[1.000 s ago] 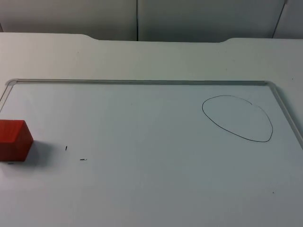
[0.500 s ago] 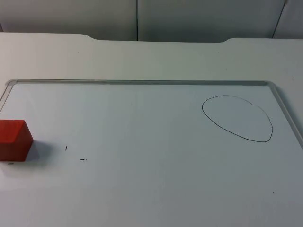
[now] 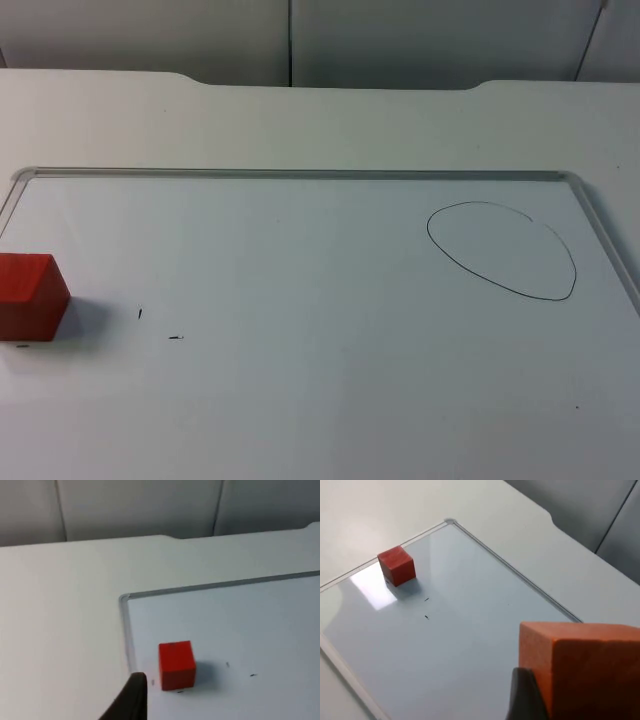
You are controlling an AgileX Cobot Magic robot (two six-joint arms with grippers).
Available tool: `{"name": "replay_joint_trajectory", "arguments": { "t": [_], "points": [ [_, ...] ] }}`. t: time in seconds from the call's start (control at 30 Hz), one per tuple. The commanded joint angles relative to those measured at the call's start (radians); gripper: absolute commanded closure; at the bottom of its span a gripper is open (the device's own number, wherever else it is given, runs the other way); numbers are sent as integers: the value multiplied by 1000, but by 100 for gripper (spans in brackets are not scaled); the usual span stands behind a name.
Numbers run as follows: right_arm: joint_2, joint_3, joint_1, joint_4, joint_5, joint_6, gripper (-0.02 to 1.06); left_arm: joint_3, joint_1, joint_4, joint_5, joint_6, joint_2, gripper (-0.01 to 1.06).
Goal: Pick up one cube with the left hand and another cube with the right hand. First place the cube in the right hand at the target position, then stack the cube in the left hand on top.
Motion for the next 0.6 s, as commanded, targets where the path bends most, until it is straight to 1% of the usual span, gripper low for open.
{"name": "replay_joint_trajectory", "arguments": {
  "t": [0.0,0.07,0.1,0.23,0.3,0.37,0.4,0.53,0.57],
  "points": [
    [-14,12,-3,6,-13,-4,105,-15,3,-114,-51,71,42,0],
    [-14,12,-3,19,-8,-10,105,-18,3,-256,-88,170,99,0],
    [-14,12,-3,19,-8,-10,105,-18,3,-256,-88,170,99,0],
    [-14,14,-3,20,-33,-12,105,-19,3,-414,-158,307,226,0],
    [-14,14,-3,20,-44,-12,105,-19,3,-436,-173,325,260,0],
    [-14,14,-3,28,-66,-12,105,-21,3,-475,-212,329,380,0],
    [-14,14,-3,28,-66,-12,105,-21,3,-475,-212,329,380,0],
    [-14,14,-3,28,-75,-18,105,-87,3,-476,-218,337,616,0],
    [-14,14,-3,28,-75,-18,105,-87,3,-476,-218,337,616,0]
  ]
}}
